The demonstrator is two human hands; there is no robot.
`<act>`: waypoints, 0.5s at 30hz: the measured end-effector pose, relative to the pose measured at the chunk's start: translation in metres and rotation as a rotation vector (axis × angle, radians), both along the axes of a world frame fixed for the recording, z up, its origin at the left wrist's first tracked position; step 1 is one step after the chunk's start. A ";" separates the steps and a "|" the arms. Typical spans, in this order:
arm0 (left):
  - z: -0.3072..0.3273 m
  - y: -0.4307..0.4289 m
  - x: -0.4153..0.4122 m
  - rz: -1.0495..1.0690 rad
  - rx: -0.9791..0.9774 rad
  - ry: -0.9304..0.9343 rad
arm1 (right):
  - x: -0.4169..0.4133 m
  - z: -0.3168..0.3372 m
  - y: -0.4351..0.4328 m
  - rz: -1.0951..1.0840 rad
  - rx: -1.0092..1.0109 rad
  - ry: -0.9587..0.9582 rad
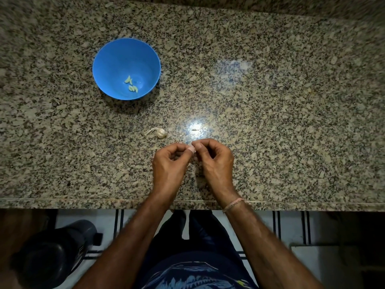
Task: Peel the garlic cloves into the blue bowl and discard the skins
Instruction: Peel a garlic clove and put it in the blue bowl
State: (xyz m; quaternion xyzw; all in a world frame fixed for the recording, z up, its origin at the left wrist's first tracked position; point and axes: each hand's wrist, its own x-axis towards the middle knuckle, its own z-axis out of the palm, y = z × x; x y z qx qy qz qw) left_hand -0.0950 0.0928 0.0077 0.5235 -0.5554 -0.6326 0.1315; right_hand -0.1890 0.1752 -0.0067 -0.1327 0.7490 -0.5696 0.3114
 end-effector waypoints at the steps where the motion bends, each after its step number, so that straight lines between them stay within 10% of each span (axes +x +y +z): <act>1: -0.001 0.000 0.000 0.054 0.102 0.044 | -0.001 0.000 0.001 0.002 -0.029 -0.052; 15: 0.001 -0.008 0.002 -0.072 -0.040 0.001 | -0.004 -0.003 0.008 0.033 -0.160 -0.277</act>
